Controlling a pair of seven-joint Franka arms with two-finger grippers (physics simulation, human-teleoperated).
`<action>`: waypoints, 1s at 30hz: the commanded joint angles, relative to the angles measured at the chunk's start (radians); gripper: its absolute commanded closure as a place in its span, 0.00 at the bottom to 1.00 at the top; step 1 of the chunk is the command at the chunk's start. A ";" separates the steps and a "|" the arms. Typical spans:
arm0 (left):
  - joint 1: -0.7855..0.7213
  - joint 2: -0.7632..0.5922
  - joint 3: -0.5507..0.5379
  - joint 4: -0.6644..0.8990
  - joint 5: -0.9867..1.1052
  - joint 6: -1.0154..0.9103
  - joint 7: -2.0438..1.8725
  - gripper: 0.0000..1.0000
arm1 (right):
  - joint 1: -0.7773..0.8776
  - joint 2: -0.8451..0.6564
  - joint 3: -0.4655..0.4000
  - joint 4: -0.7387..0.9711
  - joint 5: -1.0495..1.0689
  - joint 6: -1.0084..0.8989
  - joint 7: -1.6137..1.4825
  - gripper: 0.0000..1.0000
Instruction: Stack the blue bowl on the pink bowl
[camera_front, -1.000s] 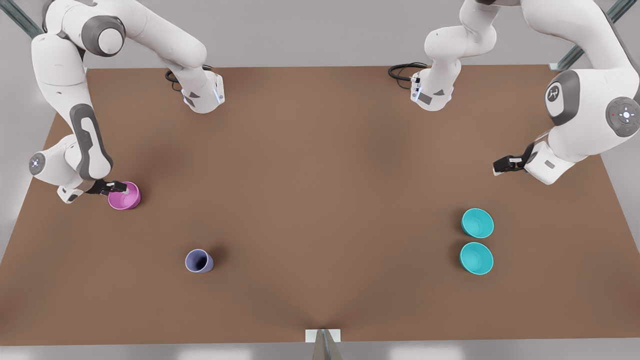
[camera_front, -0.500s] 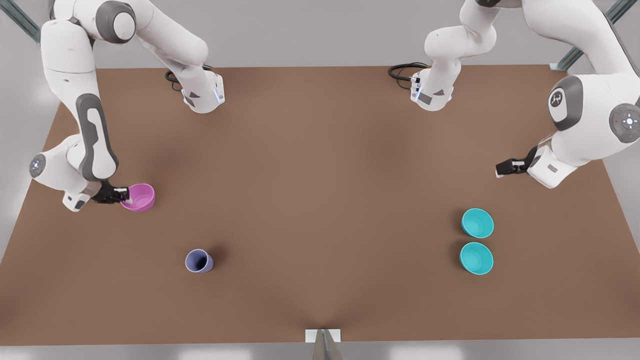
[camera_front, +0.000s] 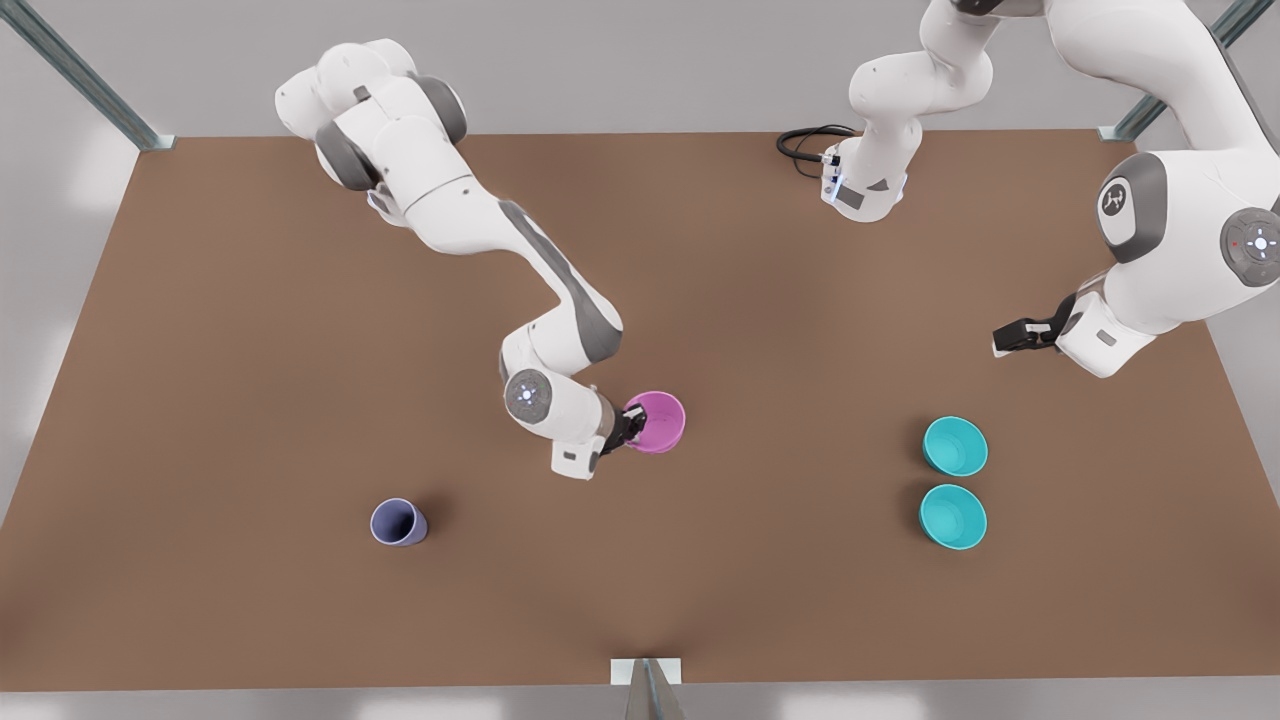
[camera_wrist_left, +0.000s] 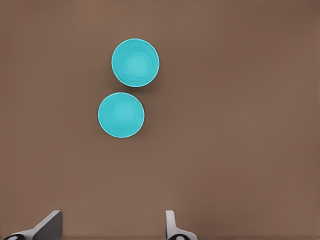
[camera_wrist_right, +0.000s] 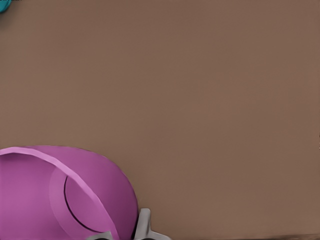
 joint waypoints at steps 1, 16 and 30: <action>0.000 -0.001 -0.001 0.000 0.001 0.000 0.008 0.00 | 0.001 0.023 -0.001 0.009 -0.035 0.000 1.011 0.79; 0.026 0.079 -0.004 0.035 -0.019 -0.003 0.005 0.00 | 0.013 0.061 -0.025 0.087 -0.047 -0.019 1.009 0.01; 0.163 0.608 0.008 0.109 -0.070 0.422 0.586 0.00 | -0.602 -0.514 -0.035 0.114 -0.456 -1.006 -0.013 0.00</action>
